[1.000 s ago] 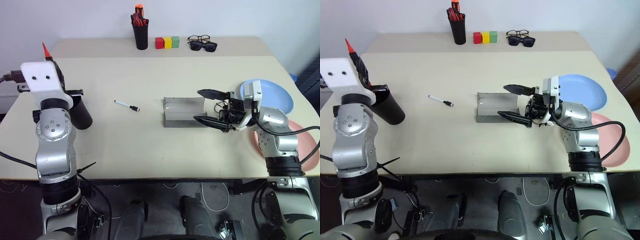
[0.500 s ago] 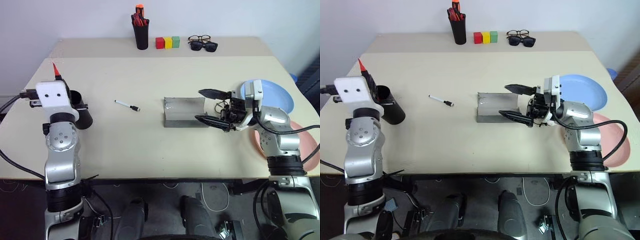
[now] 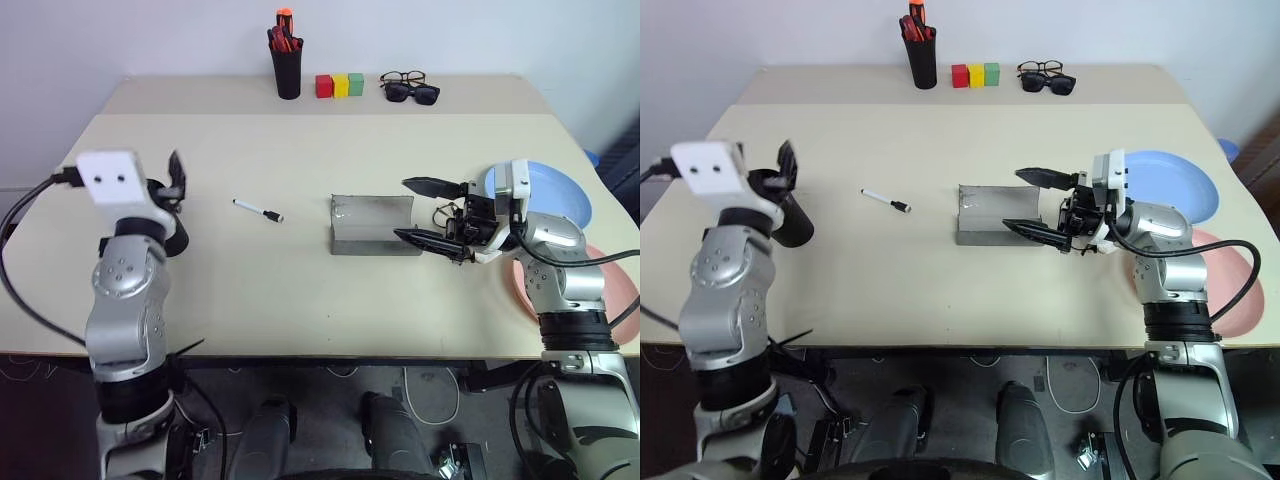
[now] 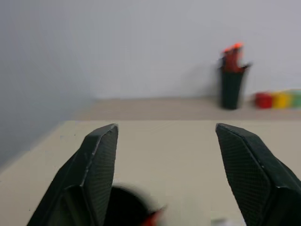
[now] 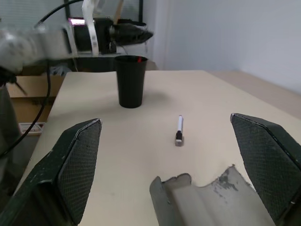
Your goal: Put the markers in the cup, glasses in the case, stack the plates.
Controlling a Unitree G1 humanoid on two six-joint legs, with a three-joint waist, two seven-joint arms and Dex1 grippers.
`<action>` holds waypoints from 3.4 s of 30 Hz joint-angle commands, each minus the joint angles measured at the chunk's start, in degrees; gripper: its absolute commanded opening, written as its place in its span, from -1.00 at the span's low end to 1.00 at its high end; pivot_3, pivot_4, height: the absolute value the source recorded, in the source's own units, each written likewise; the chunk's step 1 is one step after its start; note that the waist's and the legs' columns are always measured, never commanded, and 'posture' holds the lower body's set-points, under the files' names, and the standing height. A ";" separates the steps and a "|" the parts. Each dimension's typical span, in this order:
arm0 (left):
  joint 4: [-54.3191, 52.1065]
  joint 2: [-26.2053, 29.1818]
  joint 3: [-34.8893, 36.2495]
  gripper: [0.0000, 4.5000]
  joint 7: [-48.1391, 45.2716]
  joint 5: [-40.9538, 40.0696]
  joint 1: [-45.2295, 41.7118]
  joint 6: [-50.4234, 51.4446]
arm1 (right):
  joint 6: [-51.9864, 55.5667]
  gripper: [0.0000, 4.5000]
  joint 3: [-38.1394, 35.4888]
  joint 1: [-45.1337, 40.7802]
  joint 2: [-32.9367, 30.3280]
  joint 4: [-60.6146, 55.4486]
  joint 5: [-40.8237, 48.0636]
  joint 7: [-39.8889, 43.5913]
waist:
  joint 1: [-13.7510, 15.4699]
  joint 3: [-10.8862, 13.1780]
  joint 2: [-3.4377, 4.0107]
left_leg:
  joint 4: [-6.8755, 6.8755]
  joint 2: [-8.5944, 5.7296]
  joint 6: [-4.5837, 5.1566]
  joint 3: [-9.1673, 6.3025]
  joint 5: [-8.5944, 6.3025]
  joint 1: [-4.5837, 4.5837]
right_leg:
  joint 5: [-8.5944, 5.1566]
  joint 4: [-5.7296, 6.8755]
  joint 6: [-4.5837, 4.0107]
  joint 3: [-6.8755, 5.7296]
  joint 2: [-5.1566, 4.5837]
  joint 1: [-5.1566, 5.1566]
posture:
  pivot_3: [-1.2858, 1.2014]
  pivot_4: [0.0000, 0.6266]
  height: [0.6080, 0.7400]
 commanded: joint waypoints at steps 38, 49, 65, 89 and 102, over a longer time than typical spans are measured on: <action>101.13 12.52 -59.36 0.50 -60.82 38.95 -62.42 -39.18 | -3.73 1.00 -6.85 12.28 -1.45 -9.92 1.38 -8.88 | -0.24 0.04 -0.02 | 0.08 -0.01 0.05 0.01 -0.01 -0.94 | -0.06 0.07 0.13 -0.03 0.03 -0.92 | 0.03 -0.52 1.00; 105.22 10.37 -59.96 0.50 -62.24 48.69 -59.96 -44.72 | -3.58 1.00 -7.16 14.40 -1.65 -12.00 1.78 -10.48 | -0.10 0.04 -0.03 | 0.08 -0.01 0.06 0.01 -0.01 -0.94 | -0.07 0.11 0.15 -0.03 0.03 -0.95 | 0.03 -0.52 1.00; 106.55 4.86 -58.22 0.16 -62.38 52.40 -55.03 -40.10 | -2.12 1.00 -8.55 19.60 -1.35 -17.89 2.99 -13.90 | -0.10 -0.02 0.04 | 0.14 -0.01 0.07 0.00 0.00 -0.87 | -0.14 0.25 0.26 -0.03 0.03 -0.91 | 0.03 -0.52 1.00; 104.79 7.78 -51.42 -0.98 -66.59 51.24 -58.04 -45.73 | -2.77 1.00 -7.70 17.83 -1.26 -15.62 2.50 -14.55 | -0.17 -0.01 -0.02 | 0.13 -0.01 0.07 -0.01 -0.01 -0.44 | -0.16 0.30 0.27 -0.02 0.03 -0.47 | 0.03 -0.52 1.00; 106.34 5.29 -53.74 0.01 -60.50 56.55 -59.35 -46.41 | -4.05 1.00 -9.28 20.85 -0.79 -17.80 2.56 -16.06 | -0.15 -0.01 -0.03 | 0.12 -0.01 0.08 -0.01 -0.01 -0.46 | -0.17 0.27 0.29 -0.02 0.03 -0.47 | 0.03 -0.52 1.00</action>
